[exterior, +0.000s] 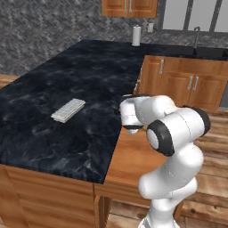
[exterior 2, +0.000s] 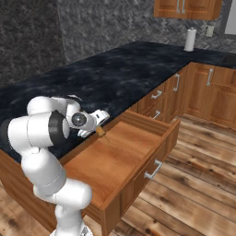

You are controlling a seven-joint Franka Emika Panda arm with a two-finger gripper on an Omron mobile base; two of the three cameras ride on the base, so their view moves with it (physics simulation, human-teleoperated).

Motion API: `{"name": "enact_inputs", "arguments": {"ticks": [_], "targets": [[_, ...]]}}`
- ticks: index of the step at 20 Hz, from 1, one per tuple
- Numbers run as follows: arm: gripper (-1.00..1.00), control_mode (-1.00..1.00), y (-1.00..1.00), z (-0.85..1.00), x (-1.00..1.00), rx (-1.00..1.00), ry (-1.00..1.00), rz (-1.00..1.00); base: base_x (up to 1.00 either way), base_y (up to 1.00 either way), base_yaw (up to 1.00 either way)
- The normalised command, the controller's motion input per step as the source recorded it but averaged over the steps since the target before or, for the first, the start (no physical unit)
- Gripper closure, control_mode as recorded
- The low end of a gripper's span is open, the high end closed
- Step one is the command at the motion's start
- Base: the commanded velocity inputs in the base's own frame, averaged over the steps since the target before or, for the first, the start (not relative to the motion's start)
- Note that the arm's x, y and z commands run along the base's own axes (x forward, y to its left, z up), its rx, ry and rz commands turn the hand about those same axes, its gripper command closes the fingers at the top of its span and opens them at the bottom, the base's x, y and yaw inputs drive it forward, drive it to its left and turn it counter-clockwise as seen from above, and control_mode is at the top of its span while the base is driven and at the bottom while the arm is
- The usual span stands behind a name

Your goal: Pick the rolling pin from the drawer and place it on the counter.

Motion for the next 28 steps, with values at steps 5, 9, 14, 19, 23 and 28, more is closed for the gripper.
{"name": "enact_inputs", "arguments": {"ticks": [5, 9, 14, 19, 23, 28], "targets": [[1.00, -1.00, 0.66, 1.00, 0.00, -0.44, 0.10, 0.41, 0.00, 0.00, 0.00], [1.00, -1.00, 0.76, 1.00, 0.00, -0.38, 0.23, 0.44, 0.00, 0.00, 0.00], [1.00, -1.00, 0.99, 1.00, 0.00, -0.35, 0.35, 0.41, 0.00, 0.00, 0.00], [1.00, -1.00, 1.00, 0.78, 0.03, -0.35, 0.43, 0.30, 0.00, 0.00, 0.00], [1.00, -1.00, 0.74, -0.16, 0.10, -0.26, 0.44, 0.20, 0.00, 0.00, 0.00], [1.00, -1.00, 0.06, -0.85, 0.02, -0.04, 0.44, 0.14, 0.00, 0.00, 0.00]]}}
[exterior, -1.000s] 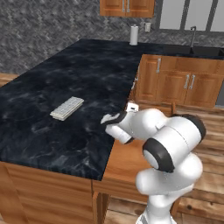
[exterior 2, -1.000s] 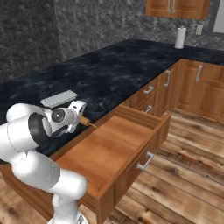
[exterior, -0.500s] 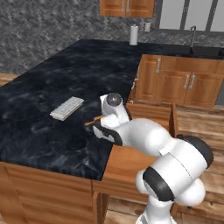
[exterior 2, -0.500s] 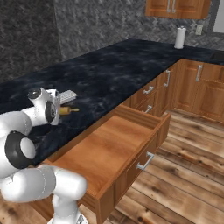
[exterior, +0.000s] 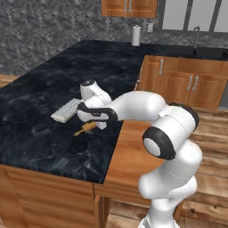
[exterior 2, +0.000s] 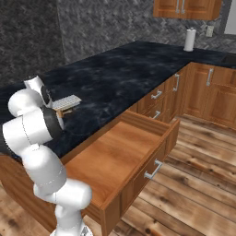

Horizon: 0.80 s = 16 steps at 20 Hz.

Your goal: Pick the rolling pin from the drawer and place it on the counter.

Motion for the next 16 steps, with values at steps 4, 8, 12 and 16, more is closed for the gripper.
{"name": "enact_inputs", "arguments": {"ticks": [4, 8, 12, 16], "targets": [[1.00, -1.00, 0.00, -1.00, 0.00, 0.16, 0.17, 0.02, 0.00, 0.00, 0.00], [1.00, -1.00, 0.00, -1.00, -0.09, 0.25, 0.00, 0.01, 0.00, 0.00, 0.00], [-1.00, -1.00, 0.00, -1.00, -0.27, 0.25, 0.00, 0.00, 0.00, 0.00, 0.00], [-1.00, -1.00, -0.05, -1.00, -0.43, 0.19, -0.05, 0.00, 0.00, 0.00, 0.00]]}}
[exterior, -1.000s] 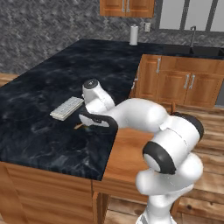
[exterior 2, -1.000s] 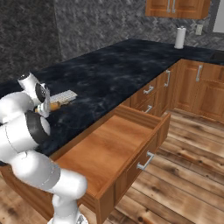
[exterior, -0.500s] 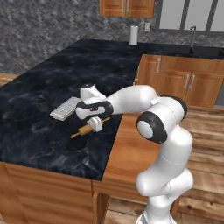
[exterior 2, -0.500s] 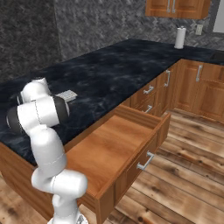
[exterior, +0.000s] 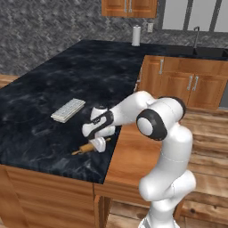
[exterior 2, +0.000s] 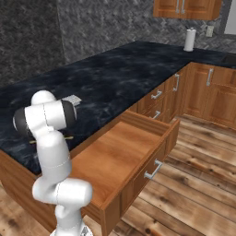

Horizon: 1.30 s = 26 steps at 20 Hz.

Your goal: Pick the rolling pin from the drawer and place it on the counter.

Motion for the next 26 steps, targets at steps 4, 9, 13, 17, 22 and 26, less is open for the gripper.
{"name": "enact_inputs", "arguments": {"ticks": [4, 9, 13, 17, 22, 26], "targets": [[-1.00, -1.00, -0.16, -0.78, -0.15, 0.17, -0.04, 0.00, 0.00, 0.00, 0.00], [-1.00, -1.00, -0.10, 0.23, 0.00, 0.12, -0.08, 0.00, 0.00, 0.00, 0.00], [-1.00, -1.00, -0.24, 1.00, 0.00, 0.04, -0.11, 0.10, 0.00, 0.00, 0.00], [-1.00, -1.00, -0.43, 1.00, 0.00, 0.00, -0.17, 0.17, 0.00, 0.00, 0.00], [-1.00, -1.00, -0.51, 1.00, -0.14, -0.05, -0.22, 0.09, 0.00, 0.00, 0.00], [-1.00, -1.00, -0.52, 1.00, -0.35, -0.12, -0.42, 0.00, 0.00, 0.00, 0.00]]}}
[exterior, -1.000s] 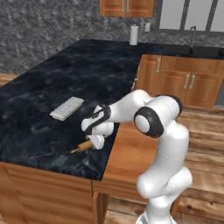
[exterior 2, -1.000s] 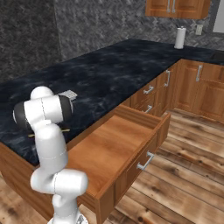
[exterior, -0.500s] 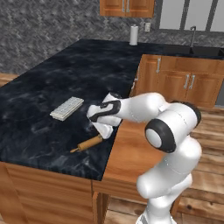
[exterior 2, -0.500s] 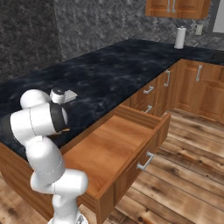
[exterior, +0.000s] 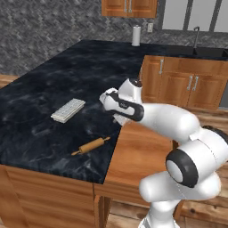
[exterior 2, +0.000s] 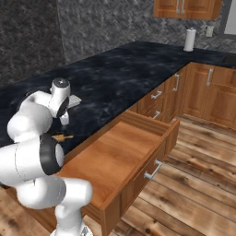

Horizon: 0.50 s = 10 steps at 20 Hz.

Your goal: Pick the rolling pin from the drawer and place it on the counter.

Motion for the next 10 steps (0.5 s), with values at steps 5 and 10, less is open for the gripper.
{"name": "enact_inputs", "arguments": {"ticks": [5, 10], "targets": [[-1.00, -1.00, -0.55, 0.87, -0.48, -0.12, -0.40, 0.00, 0.00, 0.00, 0.00], [-1.00, -1.00, -0.71, 0.30, -0.79, -0.05, -0.39, 0.02, 0.00, 0.00, 0.00]]}}
